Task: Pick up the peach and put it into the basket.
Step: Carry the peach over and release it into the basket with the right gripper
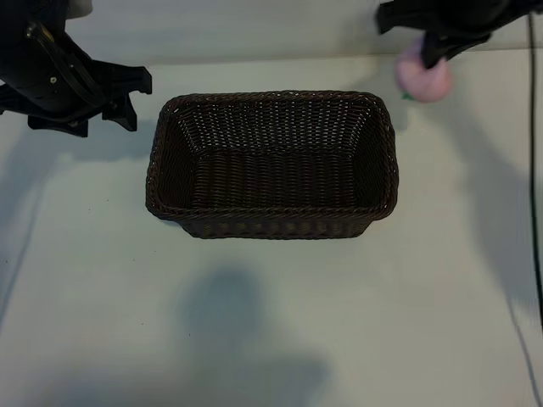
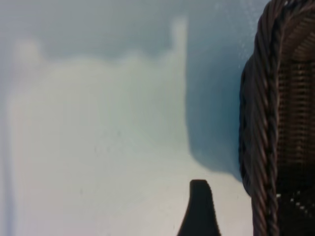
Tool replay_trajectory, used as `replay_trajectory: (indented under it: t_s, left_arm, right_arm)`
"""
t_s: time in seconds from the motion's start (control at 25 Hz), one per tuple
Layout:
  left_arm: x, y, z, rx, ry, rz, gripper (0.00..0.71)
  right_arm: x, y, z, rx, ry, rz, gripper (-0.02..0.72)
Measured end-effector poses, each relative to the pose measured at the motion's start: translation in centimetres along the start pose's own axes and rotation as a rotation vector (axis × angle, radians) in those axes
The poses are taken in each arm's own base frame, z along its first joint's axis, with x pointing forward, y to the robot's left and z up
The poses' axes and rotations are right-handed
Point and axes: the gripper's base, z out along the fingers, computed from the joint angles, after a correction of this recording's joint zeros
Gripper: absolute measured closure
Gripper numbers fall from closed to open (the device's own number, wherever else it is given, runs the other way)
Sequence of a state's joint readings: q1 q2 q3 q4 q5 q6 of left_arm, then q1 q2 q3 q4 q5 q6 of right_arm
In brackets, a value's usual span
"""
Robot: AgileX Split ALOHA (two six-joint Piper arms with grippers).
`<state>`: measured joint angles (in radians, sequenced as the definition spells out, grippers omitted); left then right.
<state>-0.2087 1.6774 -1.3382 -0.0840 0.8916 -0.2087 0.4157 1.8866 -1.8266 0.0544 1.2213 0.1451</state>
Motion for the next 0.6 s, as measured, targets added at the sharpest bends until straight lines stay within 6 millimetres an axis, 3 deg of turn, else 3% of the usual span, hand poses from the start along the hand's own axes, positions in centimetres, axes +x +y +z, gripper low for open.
replay_trajectory:
  t_s: [0.32, 0.44, 0.6]
  left_arm:
    - [0.4, -0.1, 0.0, 0.007, 0.042, -0.01, 0.178]
    - [0.4, -0.1, 0.0, 0.007, 0.043, -0.01, 0.178]
    - [0.4, -0.1, 0.0, 0.008, 0.043, -0.011, 0.178]
  right_arm:
    - [1.3, 6.2, 0.1, -0.062, -0.014, -0.12, 0.665]
    - [1.5, 7.4, 0.6, -0.073, -0.017, -0.145, 0.665]
    - [1.5, 8.3, 3.0, -0.072, 0.019, -0.159, 0.665]
